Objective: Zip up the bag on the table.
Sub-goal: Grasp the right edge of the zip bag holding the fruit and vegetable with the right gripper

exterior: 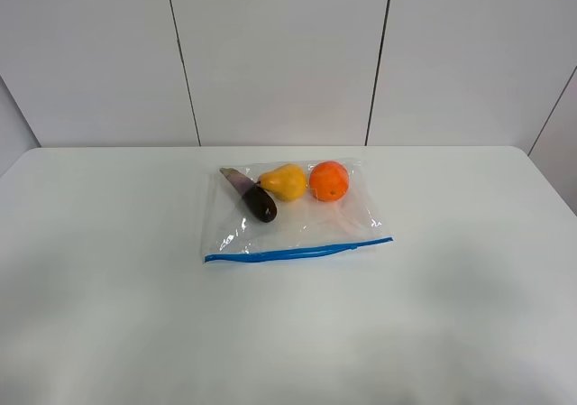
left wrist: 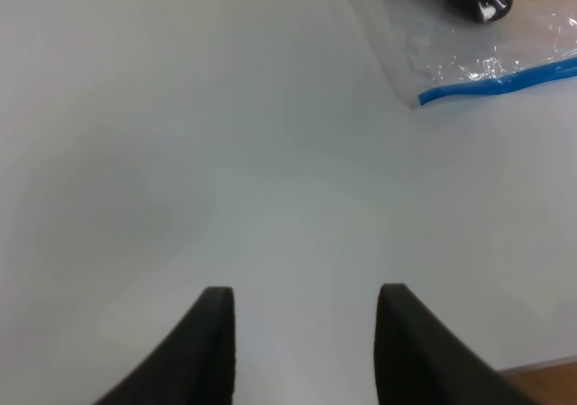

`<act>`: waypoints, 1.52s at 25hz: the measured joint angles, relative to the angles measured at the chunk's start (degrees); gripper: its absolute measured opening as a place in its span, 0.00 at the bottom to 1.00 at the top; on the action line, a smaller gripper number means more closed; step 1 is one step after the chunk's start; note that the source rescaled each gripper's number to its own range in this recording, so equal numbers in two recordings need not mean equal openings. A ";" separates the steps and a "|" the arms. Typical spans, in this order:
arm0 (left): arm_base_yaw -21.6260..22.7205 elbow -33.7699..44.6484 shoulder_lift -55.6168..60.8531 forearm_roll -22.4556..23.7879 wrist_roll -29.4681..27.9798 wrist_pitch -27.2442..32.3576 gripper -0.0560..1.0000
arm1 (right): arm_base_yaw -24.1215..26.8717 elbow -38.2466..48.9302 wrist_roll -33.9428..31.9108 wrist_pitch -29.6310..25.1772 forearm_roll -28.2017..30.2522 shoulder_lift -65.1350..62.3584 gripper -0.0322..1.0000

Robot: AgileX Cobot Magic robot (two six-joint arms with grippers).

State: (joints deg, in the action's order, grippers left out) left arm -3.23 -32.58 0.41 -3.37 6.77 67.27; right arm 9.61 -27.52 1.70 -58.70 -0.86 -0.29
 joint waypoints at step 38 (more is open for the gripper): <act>0.00 0.00 0.00 0.00 0.00 0.00 0.46 | 0.00 -14.61 4.95 2.68 -4.82 31.11 0.99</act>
State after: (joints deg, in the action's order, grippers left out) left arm -3.23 -32.58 0.41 -3.37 6.77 67.27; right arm 9.61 -42.12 6.65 -56.02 -5.68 30.82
